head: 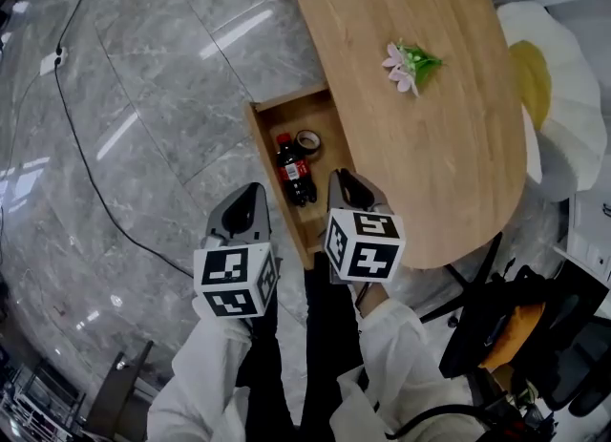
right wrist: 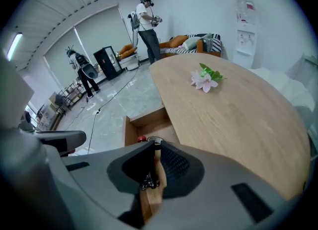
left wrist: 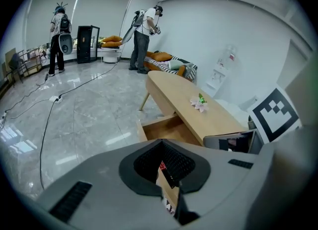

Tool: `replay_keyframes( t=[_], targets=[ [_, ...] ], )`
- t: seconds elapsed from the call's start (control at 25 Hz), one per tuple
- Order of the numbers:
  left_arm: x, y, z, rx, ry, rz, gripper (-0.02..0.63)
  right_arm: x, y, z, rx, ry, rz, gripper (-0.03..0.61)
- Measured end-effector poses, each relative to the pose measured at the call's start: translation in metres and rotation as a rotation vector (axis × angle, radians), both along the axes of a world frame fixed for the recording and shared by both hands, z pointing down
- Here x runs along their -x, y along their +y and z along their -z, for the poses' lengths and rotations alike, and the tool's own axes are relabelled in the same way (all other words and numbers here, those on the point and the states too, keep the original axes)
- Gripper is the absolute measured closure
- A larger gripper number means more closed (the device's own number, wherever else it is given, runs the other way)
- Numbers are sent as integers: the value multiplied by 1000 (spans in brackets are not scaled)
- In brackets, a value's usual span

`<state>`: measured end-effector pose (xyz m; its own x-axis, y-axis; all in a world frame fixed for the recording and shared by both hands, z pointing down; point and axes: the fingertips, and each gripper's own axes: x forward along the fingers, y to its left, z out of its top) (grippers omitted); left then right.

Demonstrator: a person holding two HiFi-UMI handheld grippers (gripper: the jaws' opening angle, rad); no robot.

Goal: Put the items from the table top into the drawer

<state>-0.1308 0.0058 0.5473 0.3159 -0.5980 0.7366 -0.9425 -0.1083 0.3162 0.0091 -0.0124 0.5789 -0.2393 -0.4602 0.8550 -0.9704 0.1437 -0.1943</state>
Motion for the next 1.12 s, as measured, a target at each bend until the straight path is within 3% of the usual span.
replay_keyframes(
  t=[0.44,0.76,1.12],
  targets=[
    [-26,-22,50,-46,-6,-88,620,-24,20,56,-22,-31,-99,517],
    [-35,-23,53,-41,-16,-121,620,-32,20,60,-34,-53,-146,517],
    [-73,-56,49,-36,-4,-126,620,-85,-13,63,-40,-26,-169,517]
  ],
)
